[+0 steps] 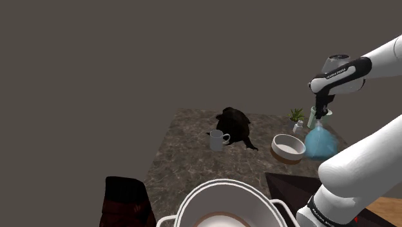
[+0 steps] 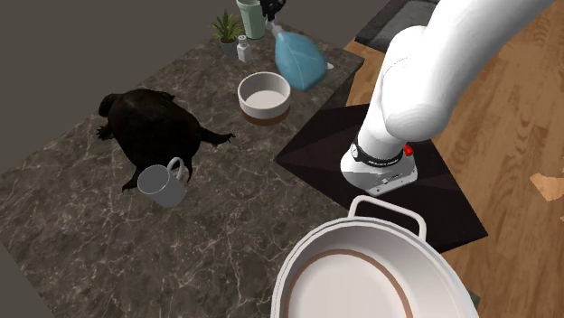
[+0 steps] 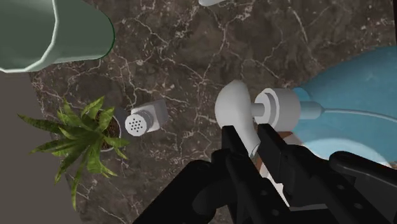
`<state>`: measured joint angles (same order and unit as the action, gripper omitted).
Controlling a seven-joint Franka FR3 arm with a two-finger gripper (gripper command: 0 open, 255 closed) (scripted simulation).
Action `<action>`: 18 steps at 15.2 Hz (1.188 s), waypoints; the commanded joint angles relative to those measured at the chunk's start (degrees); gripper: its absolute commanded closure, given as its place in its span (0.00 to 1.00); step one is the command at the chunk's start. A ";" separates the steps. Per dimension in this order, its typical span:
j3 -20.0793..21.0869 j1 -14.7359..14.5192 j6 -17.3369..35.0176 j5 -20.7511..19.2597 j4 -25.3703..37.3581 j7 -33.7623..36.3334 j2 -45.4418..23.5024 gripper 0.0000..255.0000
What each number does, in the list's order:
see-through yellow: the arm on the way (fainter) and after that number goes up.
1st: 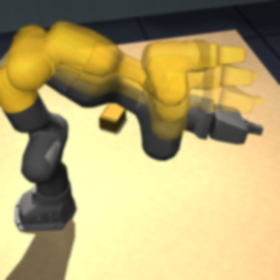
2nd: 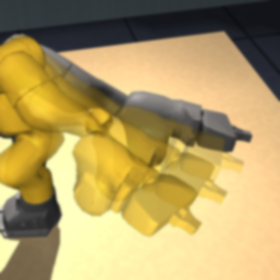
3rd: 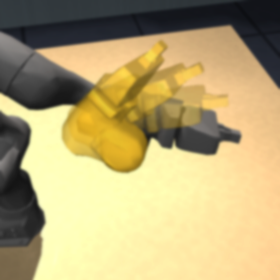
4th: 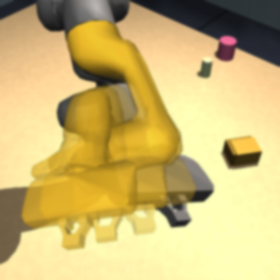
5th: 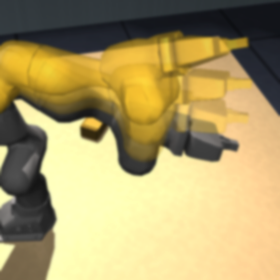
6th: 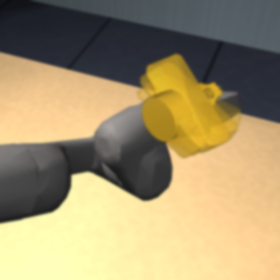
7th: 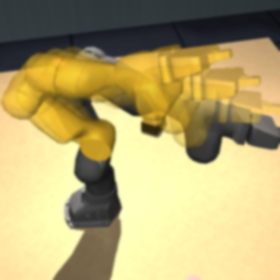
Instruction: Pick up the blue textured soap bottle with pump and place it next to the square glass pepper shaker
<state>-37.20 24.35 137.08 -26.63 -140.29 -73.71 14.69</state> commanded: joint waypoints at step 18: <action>-10.16 1.02 12.49 20.82 7.07 -24.44 -19.84 1.00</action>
<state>-47.46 25.22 148.77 -6.54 -132.94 -97.67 -4.53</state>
